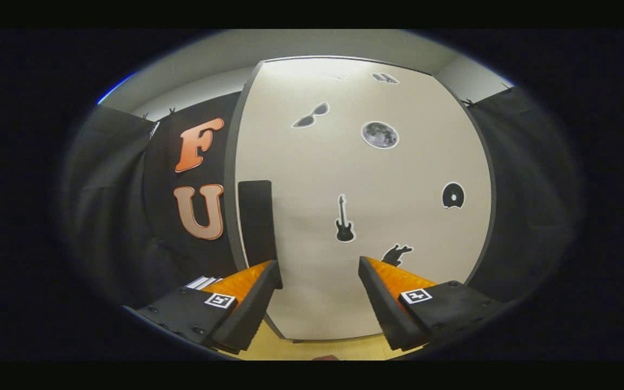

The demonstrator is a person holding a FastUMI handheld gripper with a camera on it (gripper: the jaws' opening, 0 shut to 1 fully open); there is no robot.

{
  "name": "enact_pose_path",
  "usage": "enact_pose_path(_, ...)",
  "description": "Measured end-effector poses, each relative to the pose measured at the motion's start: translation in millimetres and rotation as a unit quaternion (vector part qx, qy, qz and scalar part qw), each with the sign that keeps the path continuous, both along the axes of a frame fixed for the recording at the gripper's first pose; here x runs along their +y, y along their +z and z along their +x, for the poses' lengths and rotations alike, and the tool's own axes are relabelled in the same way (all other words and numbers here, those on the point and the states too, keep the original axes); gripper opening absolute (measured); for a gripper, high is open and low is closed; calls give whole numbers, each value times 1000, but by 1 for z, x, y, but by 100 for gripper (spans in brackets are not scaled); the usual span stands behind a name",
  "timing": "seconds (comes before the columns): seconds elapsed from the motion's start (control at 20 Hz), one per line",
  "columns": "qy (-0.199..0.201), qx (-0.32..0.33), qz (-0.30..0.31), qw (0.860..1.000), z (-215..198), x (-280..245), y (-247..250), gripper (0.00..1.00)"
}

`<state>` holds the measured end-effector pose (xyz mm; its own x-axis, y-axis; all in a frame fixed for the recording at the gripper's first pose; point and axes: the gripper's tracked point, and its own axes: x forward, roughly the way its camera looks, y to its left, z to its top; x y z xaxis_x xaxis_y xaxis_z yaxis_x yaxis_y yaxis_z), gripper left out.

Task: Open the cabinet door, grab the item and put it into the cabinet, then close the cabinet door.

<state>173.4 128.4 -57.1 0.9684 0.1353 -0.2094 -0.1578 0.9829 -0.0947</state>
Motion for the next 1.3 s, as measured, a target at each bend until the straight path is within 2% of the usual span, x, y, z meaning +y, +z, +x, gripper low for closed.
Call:
enact_pose_path(0.45, 13, 8, 18, 1000, -20, -8, 3, 95)
enact_pose_path(1.0, -16, -25, 45, 999, -98, -109, 25, 95)
enact_pose_path(1.3, -6, -43, 55, 998, -140, -156, 37, 97)
